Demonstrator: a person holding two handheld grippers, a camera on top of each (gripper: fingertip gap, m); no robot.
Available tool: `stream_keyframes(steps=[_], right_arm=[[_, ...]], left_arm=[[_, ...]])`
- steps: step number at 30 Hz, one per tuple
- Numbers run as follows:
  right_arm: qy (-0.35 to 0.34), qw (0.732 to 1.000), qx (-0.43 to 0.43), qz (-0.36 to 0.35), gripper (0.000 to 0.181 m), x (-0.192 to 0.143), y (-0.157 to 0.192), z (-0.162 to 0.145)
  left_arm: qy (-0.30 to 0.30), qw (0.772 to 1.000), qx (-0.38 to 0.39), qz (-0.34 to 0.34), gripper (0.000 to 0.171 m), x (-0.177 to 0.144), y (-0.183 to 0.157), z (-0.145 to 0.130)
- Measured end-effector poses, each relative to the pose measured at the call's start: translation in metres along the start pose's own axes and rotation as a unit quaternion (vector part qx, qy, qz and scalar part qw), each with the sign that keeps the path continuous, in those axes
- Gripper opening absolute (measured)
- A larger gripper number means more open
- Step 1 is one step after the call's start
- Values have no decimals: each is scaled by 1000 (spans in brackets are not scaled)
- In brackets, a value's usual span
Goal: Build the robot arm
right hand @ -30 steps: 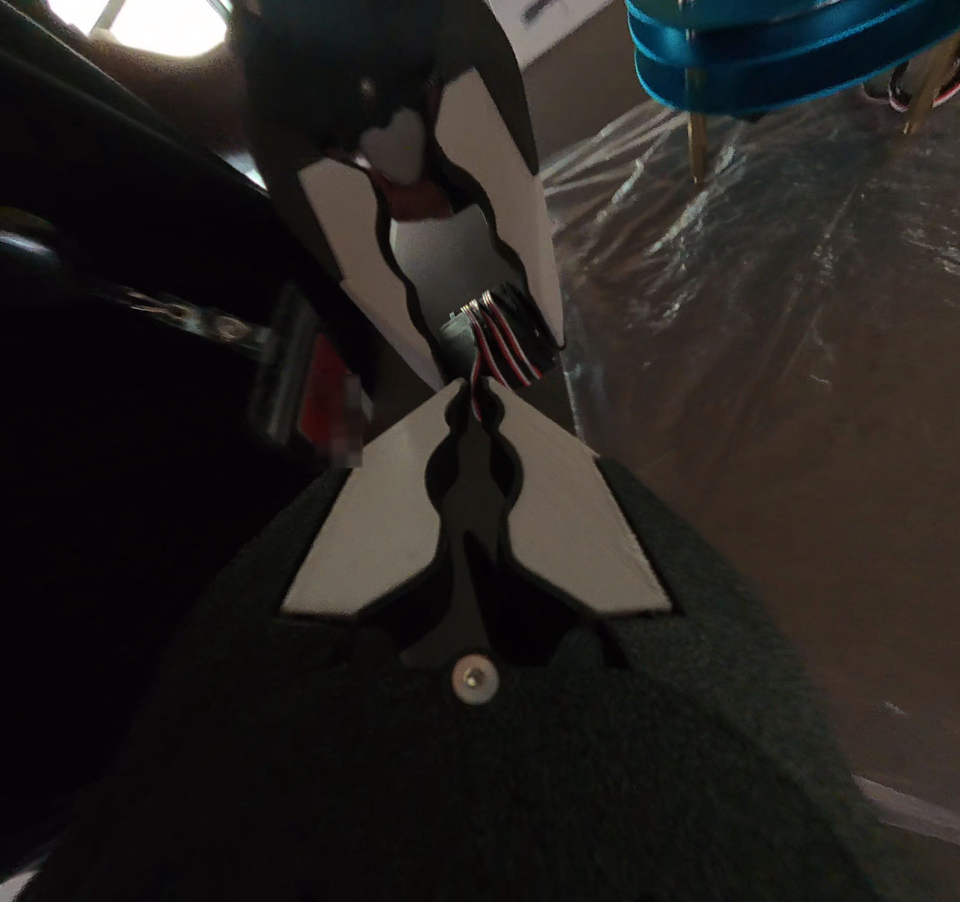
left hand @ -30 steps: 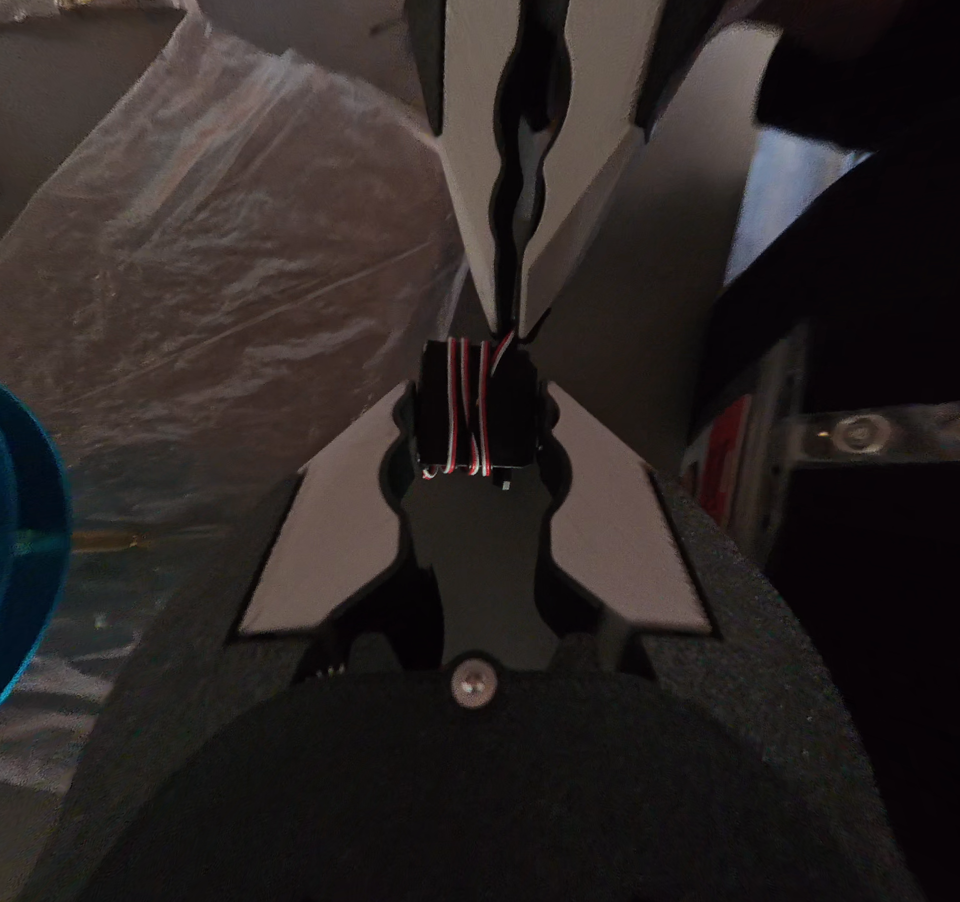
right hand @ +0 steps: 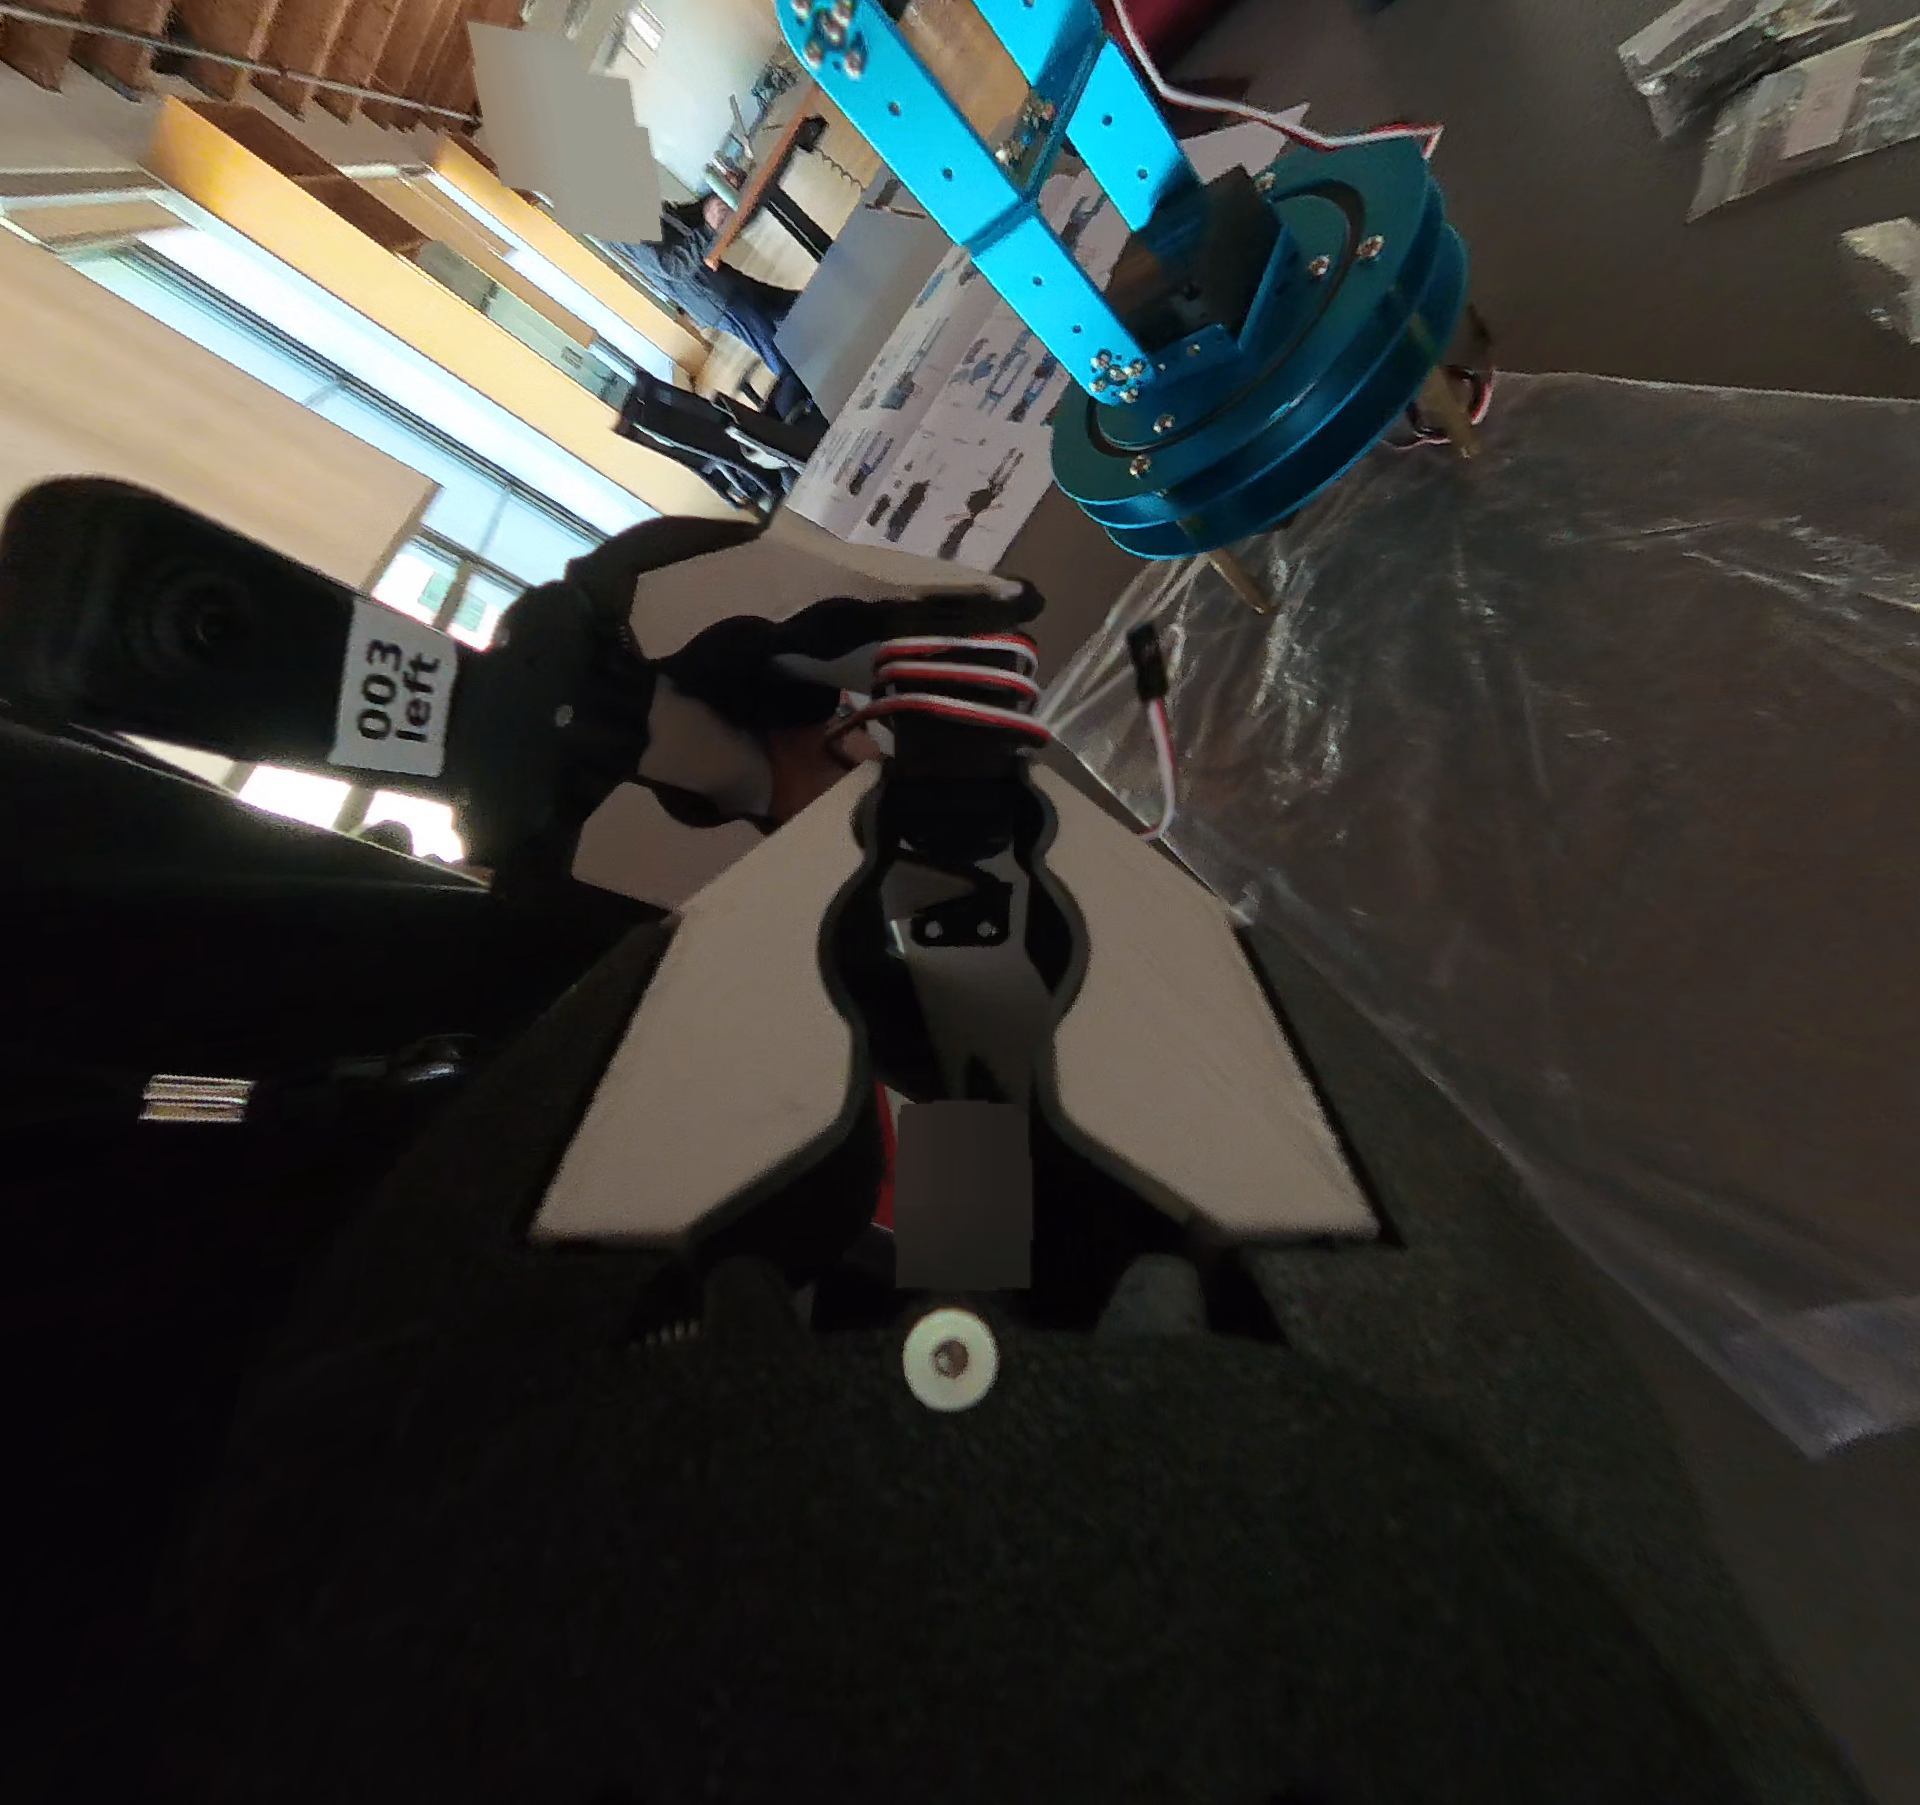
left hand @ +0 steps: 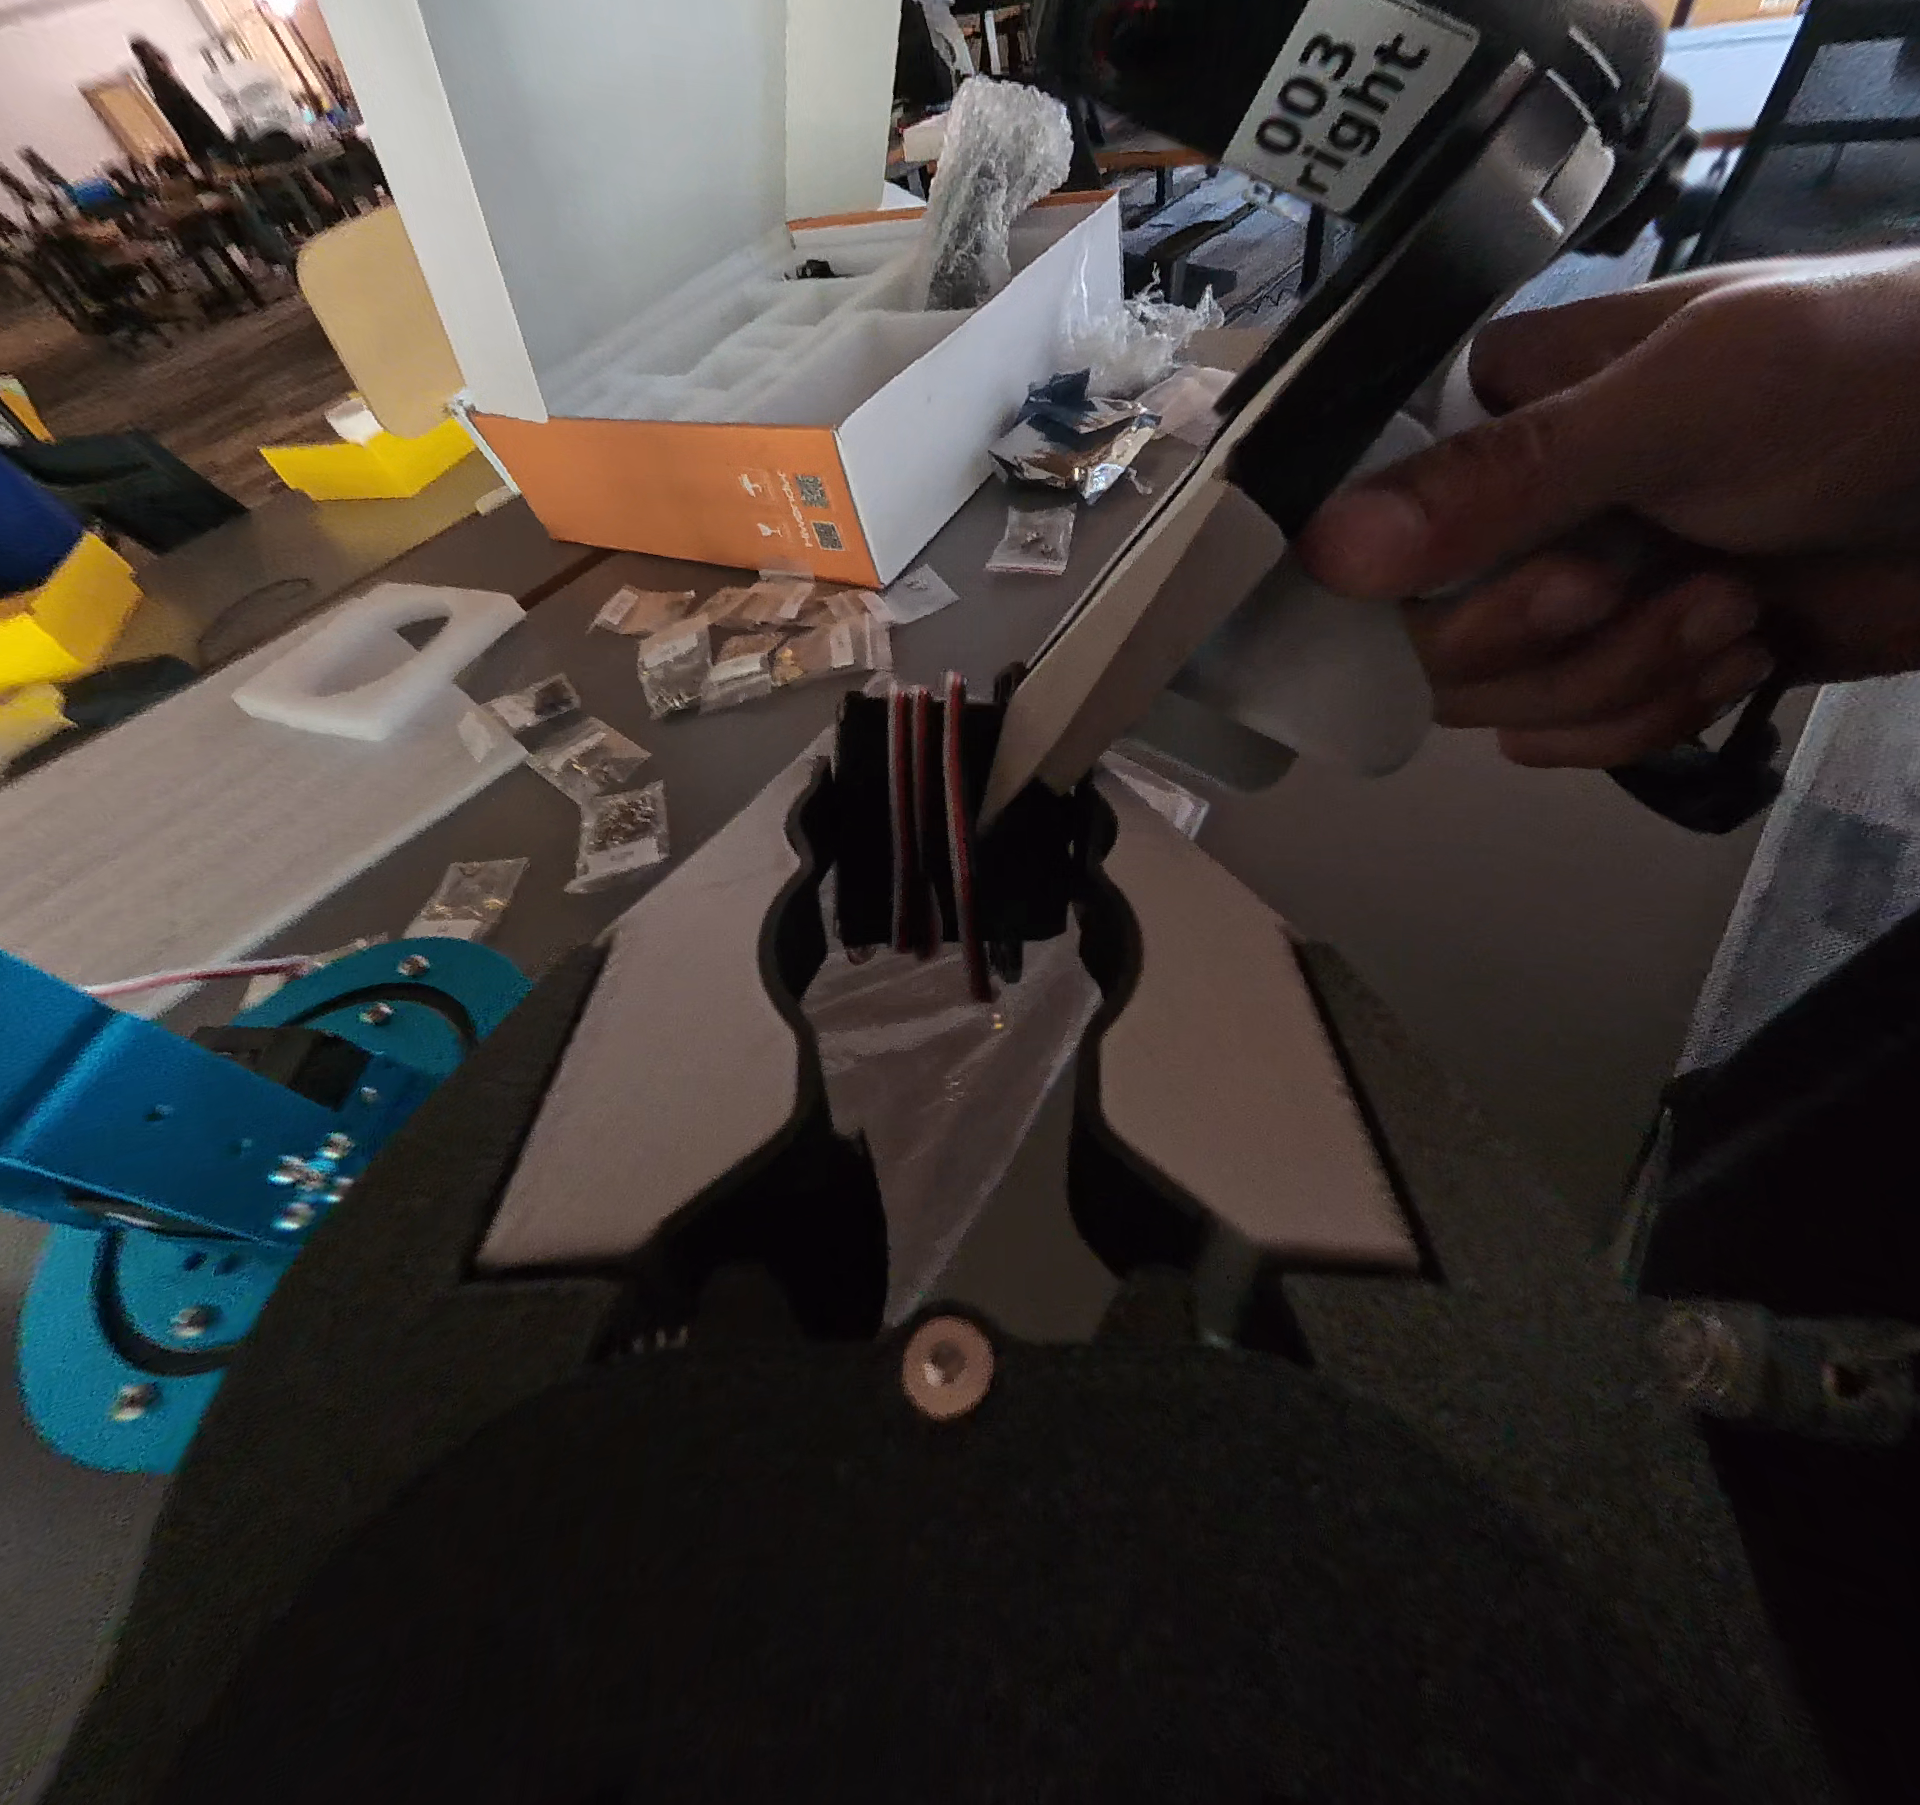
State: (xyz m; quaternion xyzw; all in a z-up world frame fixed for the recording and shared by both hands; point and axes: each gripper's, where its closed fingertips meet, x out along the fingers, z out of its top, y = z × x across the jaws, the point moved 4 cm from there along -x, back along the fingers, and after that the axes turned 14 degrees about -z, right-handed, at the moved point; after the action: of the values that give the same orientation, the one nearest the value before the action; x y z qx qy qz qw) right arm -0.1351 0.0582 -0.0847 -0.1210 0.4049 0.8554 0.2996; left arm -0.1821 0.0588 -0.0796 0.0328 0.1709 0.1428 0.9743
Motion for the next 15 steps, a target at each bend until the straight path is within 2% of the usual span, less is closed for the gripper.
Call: stream_keyframes(steps=[2,6,12,15], right_arm=[[19,998,-26,-45,20,-1,-8,-3],[36,995,-54,-79,20,-2,-10,-8],[42,987,-92,-121,20,3,-11,-7],[33,989,-54,-131,20,7,-18,-4]], left_arm=[[14,998,-54,-20,47,7,-2,-8],[5,989,-135,-56,56,8,-2,-17],[18,993,-110,-37,54,7,-1,-21],[-9,997,-71,-21,53,4,-2,-19]])
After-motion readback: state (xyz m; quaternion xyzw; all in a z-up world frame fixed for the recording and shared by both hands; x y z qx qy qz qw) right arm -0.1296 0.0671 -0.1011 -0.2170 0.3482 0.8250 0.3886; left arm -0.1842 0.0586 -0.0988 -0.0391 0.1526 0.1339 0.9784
